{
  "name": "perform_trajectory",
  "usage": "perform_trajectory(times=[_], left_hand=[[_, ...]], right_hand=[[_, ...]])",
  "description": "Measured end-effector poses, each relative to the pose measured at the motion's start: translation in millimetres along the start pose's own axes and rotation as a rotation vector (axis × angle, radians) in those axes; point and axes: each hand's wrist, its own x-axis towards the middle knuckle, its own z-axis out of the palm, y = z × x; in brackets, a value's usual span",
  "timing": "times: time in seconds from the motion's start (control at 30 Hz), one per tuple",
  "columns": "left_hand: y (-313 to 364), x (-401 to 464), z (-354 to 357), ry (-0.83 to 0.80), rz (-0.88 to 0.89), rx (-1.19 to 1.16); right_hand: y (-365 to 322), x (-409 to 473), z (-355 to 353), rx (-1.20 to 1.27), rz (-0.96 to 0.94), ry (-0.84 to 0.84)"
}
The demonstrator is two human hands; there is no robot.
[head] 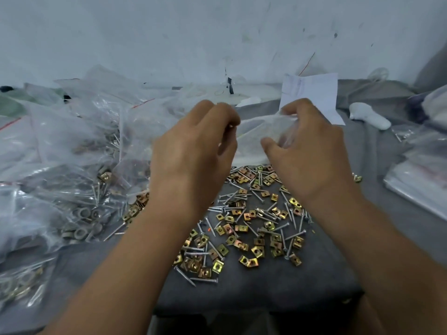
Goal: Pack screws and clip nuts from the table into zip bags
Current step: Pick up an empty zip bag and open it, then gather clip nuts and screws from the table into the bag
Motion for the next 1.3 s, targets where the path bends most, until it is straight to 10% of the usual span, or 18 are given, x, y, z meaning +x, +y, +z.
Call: perform_trajectory(times=[0.2, 0.43, 0.7, 1.3], left_hand=[[-4, 6, -3, 0.195, -0.172, -0.044], [-12, 6, -18, 0.034, -0.182, -0.285], [-60, -12, 5, -0.986, -0.174, 0.074], [-48, -15, 22, -1.041, -0.076, 0.259]], right_hand=[[-7, -9, 6, -0.139, -0.112, -0.079], [25, 27, 9, -0.077, -0.038, 0.101], [58, 33, 50, -0.383, 0.133, -0.322], [18, 4, 11, -0.081, 0.046, -0.145]])
